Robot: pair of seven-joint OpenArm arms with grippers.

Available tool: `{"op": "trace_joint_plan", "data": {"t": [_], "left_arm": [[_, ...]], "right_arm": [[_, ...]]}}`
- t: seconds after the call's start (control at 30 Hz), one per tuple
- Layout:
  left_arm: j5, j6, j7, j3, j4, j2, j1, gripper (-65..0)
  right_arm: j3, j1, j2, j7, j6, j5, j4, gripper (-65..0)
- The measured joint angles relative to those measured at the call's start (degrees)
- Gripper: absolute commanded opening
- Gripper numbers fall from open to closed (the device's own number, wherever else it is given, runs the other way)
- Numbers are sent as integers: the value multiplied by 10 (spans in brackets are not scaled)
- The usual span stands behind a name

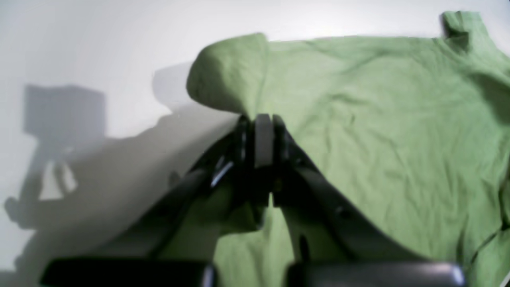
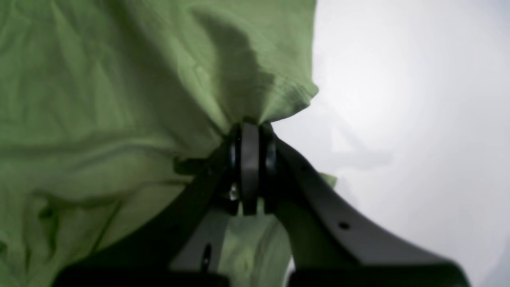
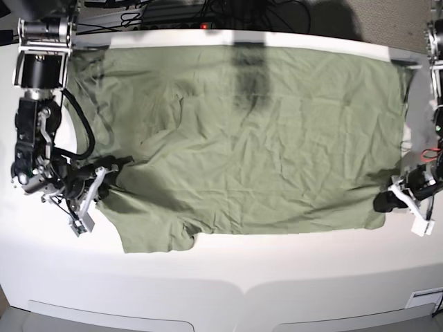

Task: Fold the T-shirt properly
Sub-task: 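Lift the hem with both grippers and fold it over toward the collar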

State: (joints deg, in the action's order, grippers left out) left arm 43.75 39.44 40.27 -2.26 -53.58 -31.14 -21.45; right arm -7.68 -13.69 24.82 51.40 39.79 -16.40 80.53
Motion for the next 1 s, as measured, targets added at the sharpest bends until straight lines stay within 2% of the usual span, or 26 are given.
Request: {"op": "trace_joint_plan", "data": {"t": [0.23,0.5,0.6,0.87,1.0], "left_arm": [[67,1,67,0,-57,-26,19,-650],[97,2,127,0,-85,-32,19,-650],[96,-34,137,1,-96,-35,19,-650],[51,-80,168,1,-142,-41,23,-650],[40,-93,170,0,-195,-64,58,-650]], "right_arm": [[-43,68,4,11,0,-4,94,-650],[-150,152,5,23,1,-63,201,-650],[-175,176,5,25,2,-63,234,-650],[-184,206,4,26,2,-63,257,-650],[-184,214,4,27,2,-63,258,-650]]}}
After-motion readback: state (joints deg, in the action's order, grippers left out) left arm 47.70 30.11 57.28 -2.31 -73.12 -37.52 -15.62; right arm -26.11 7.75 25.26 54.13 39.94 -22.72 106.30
